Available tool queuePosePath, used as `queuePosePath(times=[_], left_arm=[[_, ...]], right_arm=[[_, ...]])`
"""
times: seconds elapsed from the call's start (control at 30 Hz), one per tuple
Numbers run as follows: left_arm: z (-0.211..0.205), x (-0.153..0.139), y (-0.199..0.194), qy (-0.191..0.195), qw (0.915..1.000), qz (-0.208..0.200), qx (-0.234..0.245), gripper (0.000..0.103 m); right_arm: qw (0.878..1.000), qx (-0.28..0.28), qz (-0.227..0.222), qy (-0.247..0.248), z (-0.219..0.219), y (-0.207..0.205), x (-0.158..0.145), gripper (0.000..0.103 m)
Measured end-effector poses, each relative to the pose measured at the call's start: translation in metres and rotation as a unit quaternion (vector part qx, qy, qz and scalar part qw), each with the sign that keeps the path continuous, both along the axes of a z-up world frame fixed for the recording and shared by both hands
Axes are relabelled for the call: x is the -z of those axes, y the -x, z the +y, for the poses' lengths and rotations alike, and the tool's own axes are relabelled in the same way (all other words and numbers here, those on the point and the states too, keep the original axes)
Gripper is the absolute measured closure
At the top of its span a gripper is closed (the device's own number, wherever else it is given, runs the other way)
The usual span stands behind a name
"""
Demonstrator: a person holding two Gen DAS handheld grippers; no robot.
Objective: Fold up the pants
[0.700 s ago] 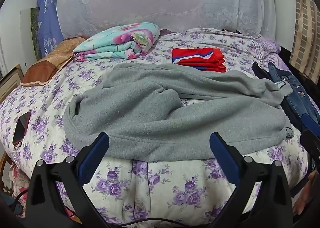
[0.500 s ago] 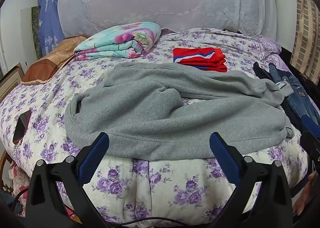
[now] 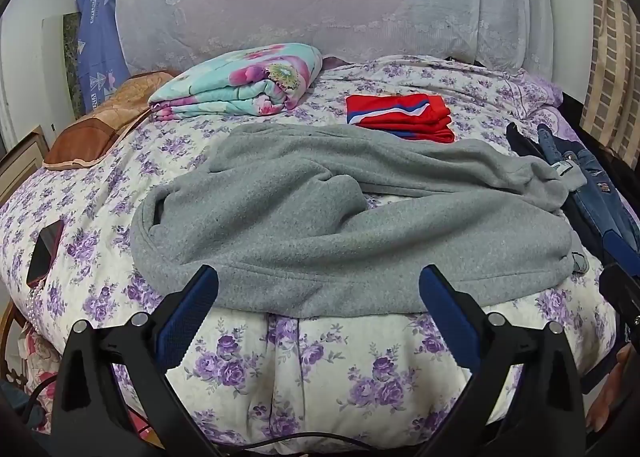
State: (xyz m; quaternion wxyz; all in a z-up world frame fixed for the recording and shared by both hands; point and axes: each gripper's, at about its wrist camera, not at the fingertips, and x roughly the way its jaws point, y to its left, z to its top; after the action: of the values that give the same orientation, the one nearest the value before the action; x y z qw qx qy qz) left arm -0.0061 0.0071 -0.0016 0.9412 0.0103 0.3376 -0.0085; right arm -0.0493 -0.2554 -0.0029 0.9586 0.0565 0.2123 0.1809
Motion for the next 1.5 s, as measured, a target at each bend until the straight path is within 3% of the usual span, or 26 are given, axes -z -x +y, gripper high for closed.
queuePosePath(times=[0.6,0.8,0.97,1.5], left_arm=[[-0.001,0.001,0.001,-0.001,1.0000,0.000,0.000,0.005],[0.001,0.003,0.002,-0.001,1.0000,0.001,-0.001,0.005],[0.006,0.008,-0.001,0.002,1.0000,0.006,-0.001,0.005],[0.007,0.010,-0.004,0.001,1.0000,0.006,-0.002,0.005]], right_arm=[[0.999,0.026,0.013,0.022,-0.002,-0.002,0.006,0.003],[0.992,0.103,0.018,0.066,-0.007,-0.009,0.010,0.003],[0.990,0.125,0.025,0.058,-0.018,-0.014,0.013,0.003],[0.988,0.132,0.044,0.066,-0.019,-0.020,0.019,0.003]])
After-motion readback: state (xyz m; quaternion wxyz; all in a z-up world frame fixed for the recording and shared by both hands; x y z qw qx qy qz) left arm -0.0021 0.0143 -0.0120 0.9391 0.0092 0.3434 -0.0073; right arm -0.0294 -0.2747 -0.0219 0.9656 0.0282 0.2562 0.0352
